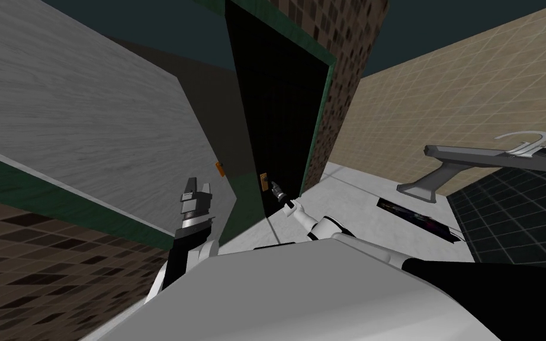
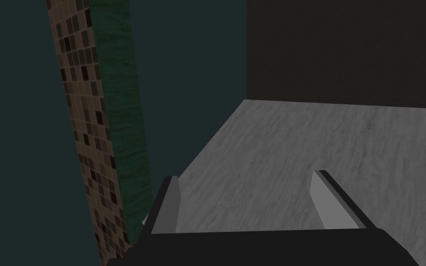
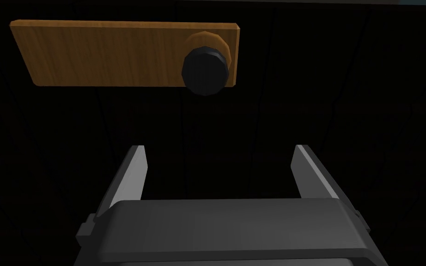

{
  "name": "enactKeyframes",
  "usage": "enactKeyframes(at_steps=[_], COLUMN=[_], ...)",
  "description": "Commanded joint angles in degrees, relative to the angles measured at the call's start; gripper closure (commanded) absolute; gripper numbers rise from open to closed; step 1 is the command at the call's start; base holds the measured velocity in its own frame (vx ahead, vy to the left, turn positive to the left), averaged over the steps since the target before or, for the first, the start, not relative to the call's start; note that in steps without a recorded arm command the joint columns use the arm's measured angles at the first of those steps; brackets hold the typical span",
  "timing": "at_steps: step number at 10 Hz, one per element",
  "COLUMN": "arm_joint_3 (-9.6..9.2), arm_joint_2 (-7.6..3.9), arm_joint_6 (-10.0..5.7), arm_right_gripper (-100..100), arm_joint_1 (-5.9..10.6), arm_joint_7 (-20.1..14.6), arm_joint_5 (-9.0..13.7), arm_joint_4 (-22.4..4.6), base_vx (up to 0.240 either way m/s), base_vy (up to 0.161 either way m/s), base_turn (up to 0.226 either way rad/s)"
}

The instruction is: Push the door open

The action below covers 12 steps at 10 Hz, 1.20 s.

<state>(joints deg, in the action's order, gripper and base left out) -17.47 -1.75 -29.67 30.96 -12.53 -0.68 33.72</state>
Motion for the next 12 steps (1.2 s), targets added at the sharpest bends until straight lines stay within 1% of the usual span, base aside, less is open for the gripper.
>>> enactKeyframes(at_steps=[1, 3, 4, 6, 7, 8, 9, 12], arm_joint_3=[0.28, 0.57, 0.72, 0.99, 1.13, 1.08, 1.08, 1.08], arm_joint_2=[-0.48, -0.79, -0.72, -0.20, 0.35, 0.07, 0.07, 0.07], arm_joint_6=[-0.24, -0.27, -0.28, -0.31, -0.32, -0.60, -0.60, -0.60], arm_right_gripper=[-100, -100, -100, -100, -100, -100, 100, 100], arm_joint_1=[0.48, 0.49, 0.49, 0.50, 0.50, 0.81, 0.81, 0.81], arm_joint_7=[0.1, 0.3, 0.4, 0.6, 0.6, 0.5, 0.5, 0.5], arm_joint_5=[0.1, 0.2, 0.2, 0.3, 0.3, 0.4, 0.4, 0.4], arm_joint_4=[-0.7, -0.8, -0.9, -1.0, -1.0, -1.6, -1.6, -1.6], base_vx=[0.175, 0.189, 0.196, 0.183, 0.183, 0.080, -0.010, -0.010], base_vy=[0.060, 0.090, 0.086, 0.096, 0.091, 0.039, -0.004, -0.008], base_turn=[0.021, 0.020, 0.029, 0.024, 0.022, 0.003, -0.005, 0.010])
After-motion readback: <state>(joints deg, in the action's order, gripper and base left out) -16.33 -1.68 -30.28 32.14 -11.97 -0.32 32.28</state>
